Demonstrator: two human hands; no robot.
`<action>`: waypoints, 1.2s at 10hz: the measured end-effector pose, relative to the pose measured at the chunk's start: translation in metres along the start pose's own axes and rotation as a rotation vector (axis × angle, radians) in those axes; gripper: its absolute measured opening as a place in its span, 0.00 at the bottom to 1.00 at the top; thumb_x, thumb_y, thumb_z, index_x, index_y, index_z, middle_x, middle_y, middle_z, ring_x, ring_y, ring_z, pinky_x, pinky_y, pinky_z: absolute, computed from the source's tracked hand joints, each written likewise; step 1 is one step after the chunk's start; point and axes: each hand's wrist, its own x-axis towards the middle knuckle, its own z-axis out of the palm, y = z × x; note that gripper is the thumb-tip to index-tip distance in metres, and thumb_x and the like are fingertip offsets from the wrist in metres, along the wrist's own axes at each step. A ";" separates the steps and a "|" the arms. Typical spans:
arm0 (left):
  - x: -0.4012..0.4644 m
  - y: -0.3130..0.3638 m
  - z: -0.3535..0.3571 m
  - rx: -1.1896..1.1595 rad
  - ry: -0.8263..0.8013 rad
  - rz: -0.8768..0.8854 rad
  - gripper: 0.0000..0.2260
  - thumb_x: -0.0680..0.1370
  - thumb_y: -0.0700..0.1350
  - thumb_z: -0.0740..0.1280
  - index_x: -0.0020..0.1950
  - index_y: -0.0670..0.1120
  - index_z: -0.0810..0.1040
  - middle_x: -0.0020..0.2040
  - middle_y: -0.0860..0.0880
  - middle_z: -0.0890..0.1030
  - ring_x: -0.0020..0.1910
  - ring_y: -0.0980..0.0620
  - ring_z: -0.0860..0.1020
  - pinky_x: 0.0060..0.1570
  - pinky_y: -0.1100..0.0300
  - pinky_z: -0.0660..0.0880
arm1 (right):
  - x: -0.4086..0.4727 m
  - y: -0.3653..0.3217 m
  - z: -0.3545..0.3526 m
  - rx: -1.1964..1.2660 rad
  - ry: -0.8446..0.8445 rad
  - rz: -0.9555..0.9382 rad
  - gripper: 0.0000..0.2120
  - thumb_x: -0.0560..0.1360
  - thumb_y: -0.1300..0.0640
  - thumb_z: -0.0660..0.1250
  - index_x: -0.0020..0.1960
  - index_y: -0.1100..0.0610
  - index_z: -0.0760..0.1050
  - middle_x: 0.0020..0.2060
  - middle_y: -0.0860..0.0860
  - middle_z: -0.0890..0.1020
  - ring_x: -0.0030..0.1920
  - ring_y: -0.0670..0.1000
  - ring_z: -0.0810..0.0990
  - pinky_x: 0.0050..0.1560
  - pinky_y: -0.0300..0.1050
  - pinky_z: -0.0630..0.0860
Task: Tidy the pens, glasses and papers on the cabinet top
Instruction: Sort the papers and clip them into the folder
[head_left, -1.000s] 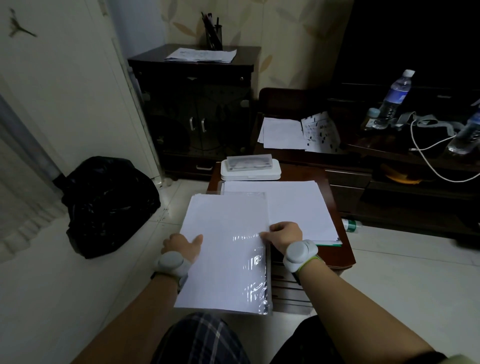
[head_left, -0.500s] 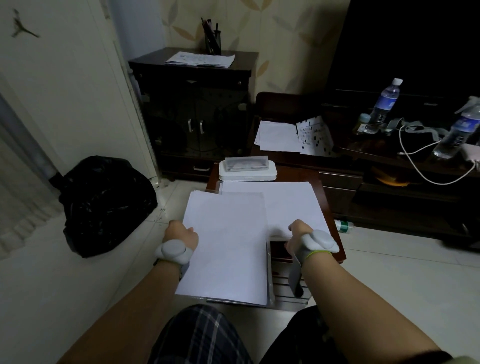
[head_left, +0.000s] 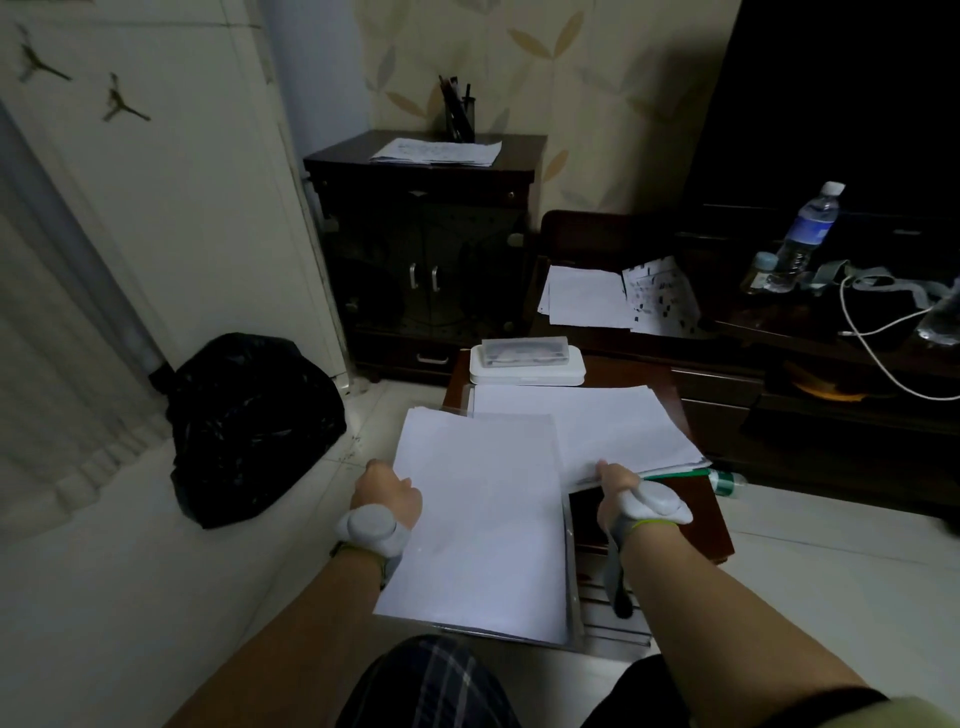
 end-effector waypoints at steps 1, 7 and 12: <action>0.002 -0.001 0.001 0.023 0.006 -0.006 0.12 0.78 0.36 0.61 0.59 0.30 0.71 0.58 0.36 0.77 0.54 0.39 0.77 0.46 0.56 0.72 | 0.005 -0.001 0.001 -0.016 -0.058 0.021 0.22 0.78 0.64 0.58 0.70 0.68 0.60 0.48 0.55 0.72 0.43 0.55 0.72 0.46 0.46 0.74; -0.028 0.029 -0.015 0.044 0.046 0.099 0.10 0.78 0.35 0.60 0.53 0.29 0.76 0.57 0.34 0.78 0.55 0.37 0.76 0.47 0.55 0.72 | -0.049 -0.065 -0.038 -0.296 0.355 -0.559 0.17 0.76 0.67 0.55 0.62 0.61 0.75 0.56 0.62 0.79 0.57 0.63 0.76 0.52 0.46 0.71; -0.037 0.035 -0.017 0.042 0.037 0.056 0.12 0.77 0.37 0.59 0.55 0.32 0.77 0.56 0.35 0.79 0.55 0.37 0.77 0.53 0.50 0.73 | -0.046 -0.099 -0.078 -0.110 0.285 -0.390 0.18 0.77 0.60 0.60 0.64 0.67 0.70 0.56 0.63 0.77 0.59 0.61 0.76 0.48 0.45 0.68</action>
